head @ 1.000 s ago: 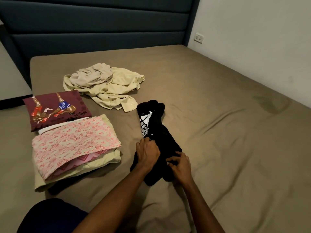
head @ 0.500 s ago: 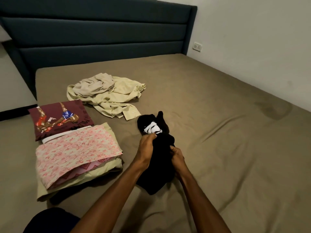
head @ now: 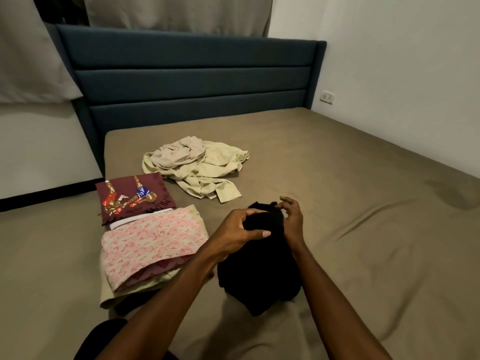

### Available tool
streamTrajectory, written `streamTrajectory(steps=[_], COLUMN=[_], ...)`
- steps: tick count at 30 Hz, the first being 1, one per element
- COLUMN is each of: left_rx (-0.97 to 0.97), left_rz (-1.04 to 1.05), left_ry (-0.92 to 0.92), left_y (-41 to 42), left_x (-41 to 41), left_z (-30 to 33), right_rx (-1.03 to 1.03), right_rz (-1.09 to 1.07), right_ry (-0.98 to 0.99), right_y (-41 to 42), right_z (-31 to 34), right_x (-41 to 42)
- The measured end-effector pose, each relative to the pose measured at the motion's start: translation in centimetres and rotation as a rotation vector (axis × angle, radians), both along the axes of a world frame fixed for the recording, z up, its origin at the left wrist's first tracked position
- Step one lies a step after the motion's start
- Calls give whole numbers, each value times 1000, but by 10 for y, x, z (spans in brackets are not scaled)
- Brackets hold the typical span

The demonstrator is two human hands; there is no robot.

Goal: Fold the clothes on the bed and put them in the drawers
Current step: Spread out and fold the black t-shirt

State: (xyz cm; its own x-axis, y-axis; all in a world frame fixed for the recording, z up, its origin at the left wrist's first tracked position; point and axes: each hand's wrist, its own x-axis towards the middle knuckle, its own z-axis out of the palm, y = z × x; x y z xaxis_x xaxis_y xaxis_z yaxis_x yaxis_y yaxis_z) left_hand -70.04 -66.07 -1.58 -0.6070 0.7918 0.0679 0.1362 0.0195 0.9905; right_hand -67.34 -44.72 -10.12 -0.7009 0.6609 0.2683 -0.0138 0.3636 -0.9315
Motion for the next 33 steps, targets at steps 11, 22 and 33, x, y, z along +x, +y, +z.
streamTrajectory(steps=[11,22,33], left_rx=[345,89,35], left_rz=[296,418,432], left_ry=[-117,823,978], left_y=[8,26,21], left_x=[-20,23,46], left_z=[88,146,167], right_rx=[35,511,290], right_rz=[149,83,377], right_ry=[213,52,89], right_y=[51,92,107], right_z=[130,252,252], right_x=[54,163,197])
